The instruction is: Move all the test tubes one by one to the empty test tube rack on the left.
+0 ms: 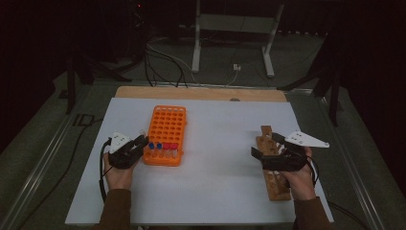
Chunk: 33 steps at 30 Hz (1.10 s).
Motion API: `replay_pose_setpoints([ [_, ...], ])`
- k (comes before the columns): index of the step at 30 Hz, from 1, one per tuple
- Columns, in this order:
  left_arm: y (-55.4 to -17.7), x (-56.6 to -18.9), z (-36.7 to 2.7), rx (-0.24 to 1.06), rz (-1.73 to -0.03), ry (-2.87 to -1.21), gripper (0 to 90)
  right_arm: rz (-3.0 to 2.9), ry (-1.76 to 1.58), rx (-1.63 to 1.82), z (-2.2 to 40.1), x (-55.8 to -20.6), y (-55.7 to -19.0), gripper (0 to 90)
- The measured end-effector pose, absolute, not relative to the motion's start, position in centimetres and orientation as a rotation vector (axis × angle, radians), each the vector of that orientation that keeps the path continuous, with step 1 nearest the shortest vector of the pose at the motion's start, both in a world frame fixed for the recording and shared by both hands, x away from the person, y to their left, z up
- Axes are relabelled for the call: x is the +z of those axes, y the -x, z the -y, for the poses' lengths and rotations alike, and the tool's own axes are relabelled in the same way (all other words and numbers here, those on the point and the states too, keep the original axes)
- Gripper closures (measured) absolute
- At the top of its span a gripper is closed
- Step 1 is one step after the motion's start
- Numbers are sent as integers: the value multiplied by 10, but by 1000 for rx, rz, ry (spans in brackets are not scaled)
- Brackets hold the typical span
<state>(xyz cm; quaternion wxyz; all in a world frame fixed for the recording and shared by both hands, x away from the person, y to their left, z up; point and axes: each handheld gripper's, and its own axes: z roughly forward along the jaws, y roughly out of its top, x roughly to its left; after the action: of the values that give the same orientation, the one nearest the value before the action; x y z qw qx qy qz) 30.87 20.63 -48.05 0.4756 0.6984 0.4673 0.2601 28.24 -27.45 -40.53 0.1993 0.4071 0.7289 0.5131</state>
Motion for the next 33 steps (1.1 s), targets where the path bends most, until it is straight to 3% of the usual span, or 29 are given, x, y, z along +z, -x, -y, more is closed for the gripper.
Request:
replay_pose_setpoints([
  [7, -310, -488, -199, 634, -1153, -1817, 767, -2038, -1135, 1436, 275, -405, -282, 0],
  [29, -311, -493, -197, 618, -1184, -1882, 767, -2039, -1134, 1435, 274, -406, -282, 0],
  [33, -309, -494, -200, 608, -1198, -1855, 727, -2022, -1143, 1432, 277, -406, -283, 0],
])
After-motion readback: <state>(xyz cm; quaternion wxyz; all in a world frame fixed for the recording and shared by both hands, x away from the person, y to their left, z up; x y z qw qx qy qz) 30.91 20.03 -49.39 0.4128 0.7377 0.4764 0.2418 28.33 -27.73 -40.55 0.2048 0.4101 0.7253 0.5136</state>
